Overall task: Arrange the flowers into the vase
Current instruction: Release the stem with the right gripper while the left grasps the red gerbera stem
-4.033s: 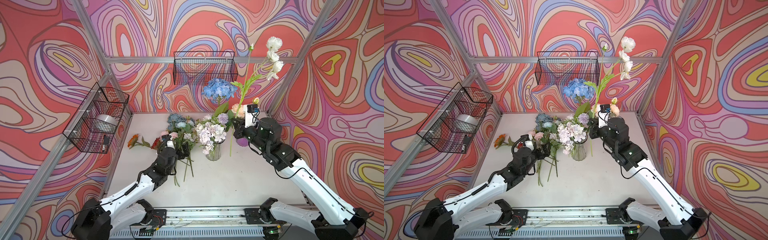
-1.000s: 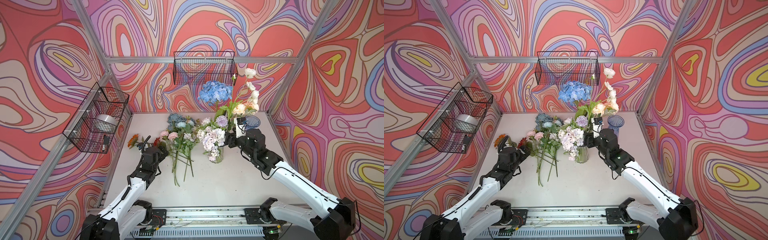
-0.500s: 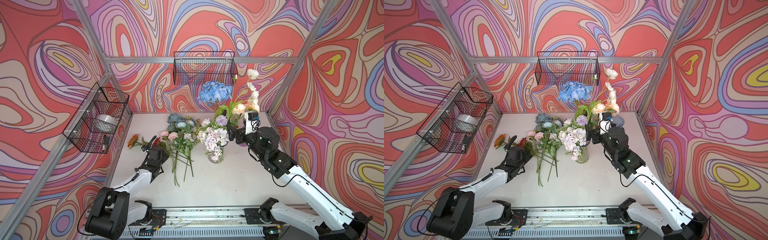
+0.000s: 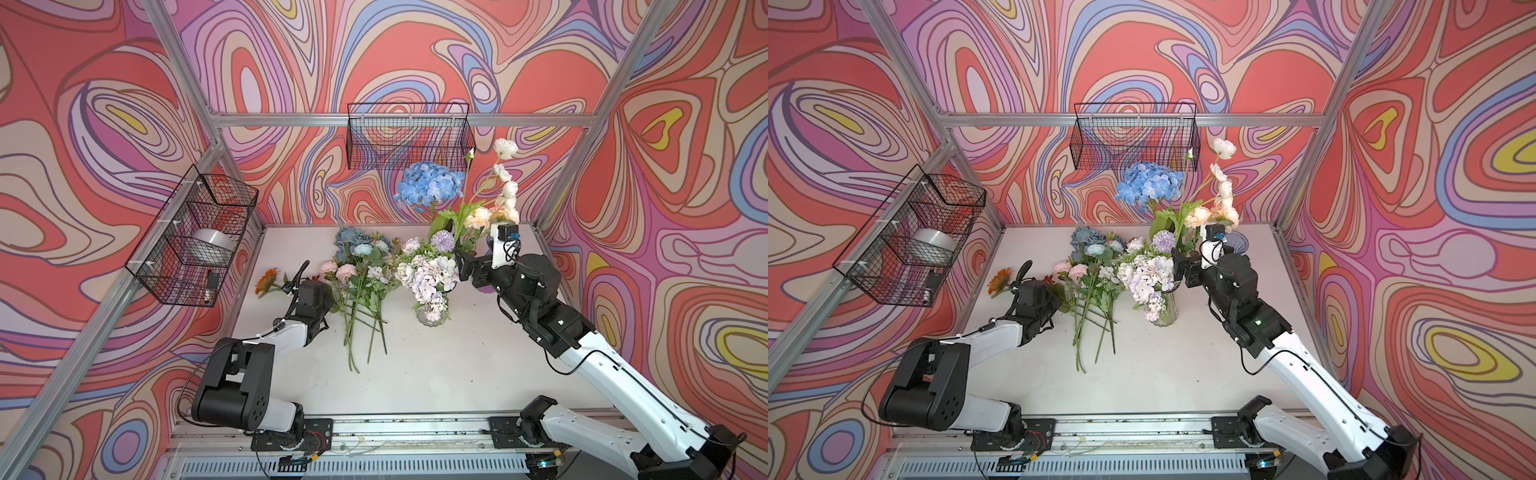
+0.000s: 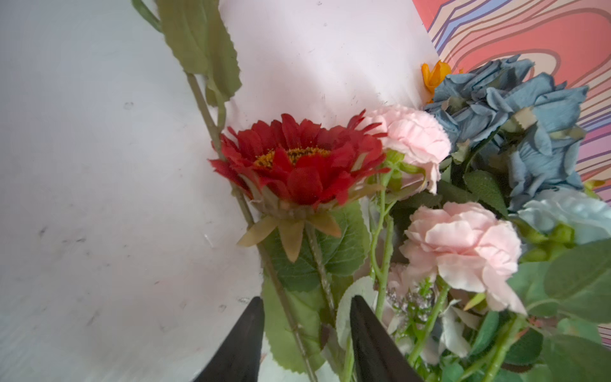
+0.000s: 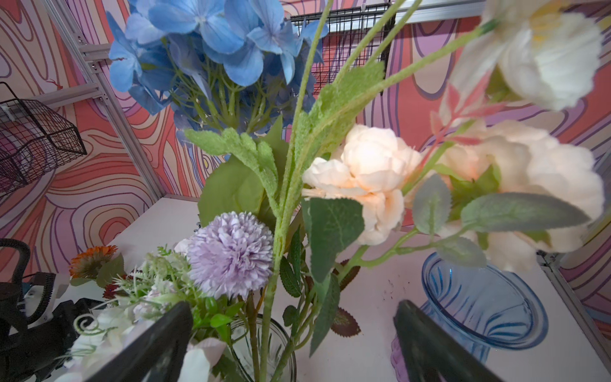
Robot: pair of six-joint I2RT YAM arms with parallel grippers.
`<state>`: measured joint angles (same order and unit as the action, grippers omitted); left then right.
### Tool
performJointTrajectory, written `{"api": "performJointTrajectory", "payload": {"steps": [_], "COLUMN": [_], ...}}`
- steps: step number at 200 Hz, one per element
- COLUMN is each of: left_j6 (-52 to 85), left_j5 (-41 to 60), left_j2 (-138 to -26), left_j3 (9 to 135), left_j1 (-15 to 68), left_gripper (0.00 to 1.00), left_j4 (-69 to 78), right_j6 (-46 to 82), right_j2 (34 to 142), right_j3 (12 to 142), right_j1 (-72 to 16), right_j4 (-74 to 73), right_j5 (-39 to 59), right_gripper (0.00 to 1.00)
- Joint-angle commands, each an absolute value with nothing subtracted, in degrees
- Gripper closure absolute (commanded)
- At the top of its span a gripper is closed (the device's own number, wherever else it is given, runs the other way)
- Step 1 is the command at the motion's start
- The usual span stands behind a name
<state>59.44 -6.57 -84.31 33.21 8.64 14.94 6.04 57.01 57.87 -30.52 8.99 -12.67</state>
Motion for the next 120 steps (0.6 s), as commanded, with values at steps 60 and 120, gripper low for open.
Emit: {"api": "performJointTrajectory", "payload": {"steps": [60,120], "left_j6": [64.82,64.09], "left_j5": [-3.38,-4.0], "left_j2": [-88.98,-88.06], "left_j3": [34.54,35.68], "left_j1": [7.87,7.43], "left_gripper": [0.68,0.65], "left_j4": [16.69,10.64], "right_j6": [4.84,4.67], "right_j2": [55.46,54.64], "right_j3": [56.62,56.35], "right_j1": [-30.48,-30.46], "right_j4": [7.45,8.05], "right_j5": [-14.67,-15.45], "right_gripper": [0.02,0.02]}}
